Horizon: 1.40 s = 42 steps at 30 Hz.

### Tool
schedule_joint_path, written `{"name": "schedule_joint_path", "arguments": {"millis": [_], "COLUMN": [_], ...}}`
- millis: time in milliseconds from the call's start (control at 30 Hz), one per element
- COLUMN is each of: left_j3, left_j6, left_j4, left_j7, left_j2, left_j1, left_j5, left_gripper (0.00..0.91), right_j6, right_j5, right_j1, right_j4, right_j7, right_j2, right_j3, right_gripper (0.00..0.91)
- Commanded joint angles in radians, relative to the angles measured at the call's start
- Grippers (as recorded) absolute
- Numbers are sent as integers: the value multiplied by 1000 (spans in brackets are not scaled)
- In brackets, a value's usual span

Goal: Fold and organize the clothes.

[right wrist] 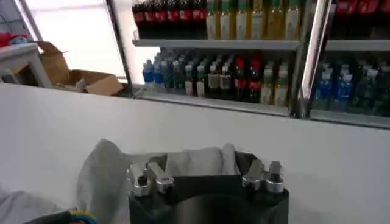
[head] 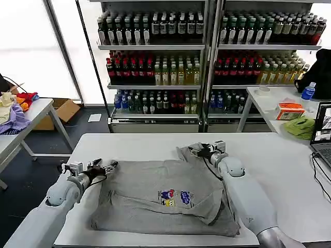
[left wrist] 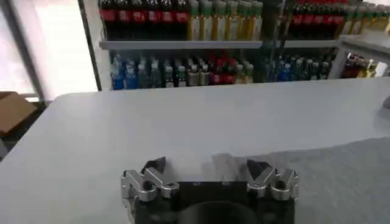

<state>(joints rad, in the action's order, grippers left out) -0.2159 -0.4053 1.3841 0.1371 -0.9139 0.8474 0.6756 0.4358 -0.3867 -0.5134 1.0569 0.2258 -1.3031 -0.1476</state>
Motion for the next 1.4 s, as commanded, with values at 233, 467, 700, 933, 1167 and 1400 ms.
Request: {"name": "schedule_joint_path", "arguments": {"millis": [233, 467, 700, 933, 1167, 1400], "left_j3": [34, 35, 40, 27, -16, -65], "left_j6": [-9, -4, 9, 60, 70, 117], "left_j4": [32, 15, 7, 95, 211, 289], "left_j7": [15, 28, 29, -34, -68, -113], "left_j2": [-9, -11, -2, 1, 17, 18], "left_j1": [43, 37, 24, 51, 108, 162], "left_j5": [-5, -4, 8, -1, 19, 15], "left_gripper": [10, 10, 10, 10, 10, 10], "right_j6": [16, 15, 10, -9, 2, 18], "right_j5": [17, 8, 0, -7, -92, -140], "right_j1": [11, -1, -8, -39, -104, -210], "right_j4": [-49, -42, -22, 64, 238, 478], "right_j7": [-9, -10, -13, -25, -50, -71], "right_j2": [-34, -33, -34, -25, 21, 94], "right_j3": [4, -2, -4, -12, -51, -108], "right_gripper": [0, 0, 0, 0, 0, 0]}}
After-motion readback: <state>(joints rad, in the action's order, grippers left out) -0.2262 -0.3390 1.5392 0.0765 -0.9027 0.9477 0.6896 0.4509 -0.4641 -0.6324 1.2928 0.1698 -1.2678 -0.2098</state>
